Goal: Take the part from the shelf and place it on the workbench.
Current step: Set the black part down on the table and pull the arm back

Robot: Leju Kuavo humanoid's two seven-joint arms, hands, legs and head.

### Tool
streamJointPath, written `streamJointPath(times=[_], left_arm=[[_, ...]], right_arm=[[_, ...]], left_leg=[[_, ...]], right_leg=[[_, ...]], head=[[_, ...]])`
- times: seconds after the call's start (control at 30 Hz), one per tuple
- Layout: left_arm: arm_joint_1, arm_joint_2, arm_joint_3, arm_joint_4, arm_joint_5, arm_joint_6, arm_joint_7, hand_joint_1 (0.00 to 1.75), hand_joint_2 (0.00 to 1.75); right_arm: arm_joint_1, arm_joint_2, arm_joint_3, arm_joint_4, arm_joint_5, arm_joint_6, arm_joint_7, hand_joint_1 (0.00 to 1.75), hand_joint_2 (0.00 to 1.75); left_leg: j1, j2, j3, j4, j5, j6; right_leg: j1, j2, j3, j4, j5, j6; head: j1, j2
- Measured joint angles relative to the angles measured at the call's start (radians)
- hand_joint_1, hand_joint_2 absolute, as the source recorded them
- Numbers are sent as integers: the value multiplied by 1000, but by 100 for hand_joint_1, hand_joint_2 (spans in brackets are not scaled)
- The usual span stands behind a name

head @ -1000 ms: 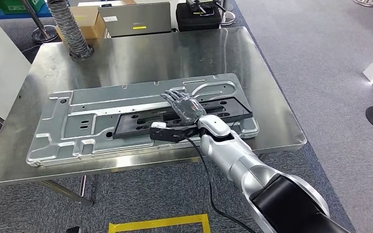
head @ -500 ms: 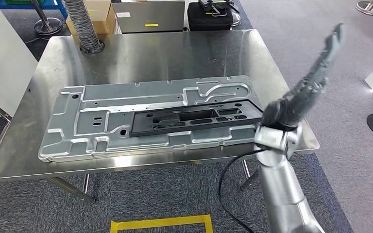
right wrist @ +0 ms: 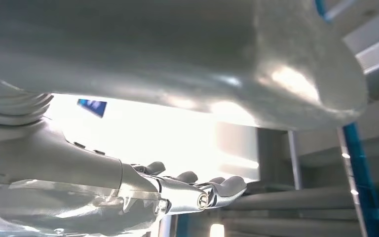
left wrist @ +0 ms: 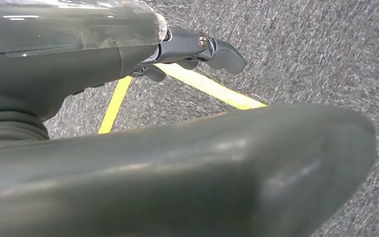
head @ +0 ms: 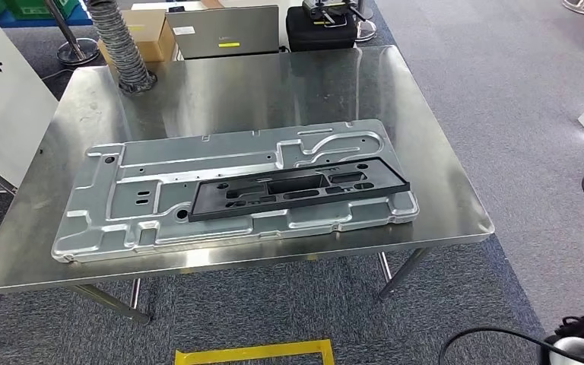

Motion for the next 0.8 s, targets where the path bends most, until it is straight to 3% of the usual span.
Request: streamJointPath(times=[0.07,0.1,0.2,0.27,0.37,0.4,0.43,0.47,0.53,0.6,0.67,0.73,0.8], left_arm=[[2,3,3,-5,9,1,0,0,0],[3,4,3,-7,15,2,-1,0,0],[9,3,2,-11,33,1,-4,0,0],[14,1,0,-14,51,-1,-7,0,0],[21,-3,-3,-15,59,-4,-17,0,0],[22,-4,-5,-15,59,-5,-19,0,0],[22,-6,-6,-15,59,-6,-20,0,0],[23,-6,-8,-16,59,-7,-21,0,0],[23,-8,-10,-16,58,-10,-21,0,0],[22,-10,-13,-16,54,-17,-21,0,0],[22,-11,-16,-16,49,-22,-20,0,0],[24,-12,-18,-16,46,-22,-21,0,0],[26,-13,-18,-16,43,-22,-23,0,0]], right_arm=[[54,2,-52,-1,-21,0,0,0,0],[77,4,-75,-1,-29,0,0,0,0],[134,14,-134,10,-41,2,10,0,0],[165,24,-165,32,-54,2,14,0,0],[182,35,-202,103,-82,2,3,0,0],[186,38,-214,129,-86,2,2,0,0],[189,41,-224,151,-90,2,1,0,0],[192,43,-233,170,-94,2,1,0,0],[193,46,-248,200,-103,2,0,0,0],[196,49,-261,230,-122,4,0,0,0],[203,52,-275,265,-156,12,0,0,0],[211,55,-292,306,-186,34,0,0,0],[213,61,-312,351,-193,77,0,0,0]], left_leg=[[-1,0,67,-130,46,8],[-3,-1,85,-167,54,14],[-6,-1,91,-183,59,36],[-4,1,94,-190,66,48],[-4,6,91,-192,72,57],[-5,7,89,-191,73,58],[-6,7,88,-190,74,58],[-6,7,88,-188,75,58],[-6,6,88,-186,76,56],[-10,4,86,-184,77,49],[-11,3,84,-185,81,37],[-11,2,81,-183,78,26],[-11,2,63,-132,26,17]], right_leg=[[2,1,1,8,-6,8],[4,1,1,12,-8,13],[4,2,1,13,-9,28],[1,2,-10,43,-34,40],[-6,3,-87,220,-131,54],[-8,3,-111,276,-152,57],[-9,3,-119,299,-154,58],[-10,3,-107,281,-138,57],[-9,3,-34,147,-77,51],[-4,3,23,34,-38,41],[1,3,30,11,-29,32],[-2,2,26,2,-19,19],[-7,-1,17,-8,-4,5]], head=[[1,0],[1,0],[1,0],[3,0],[6,0],[6,0],[6,0],[6,0],[7,0],[6,0],[5,0],[5,0],[3,0]])
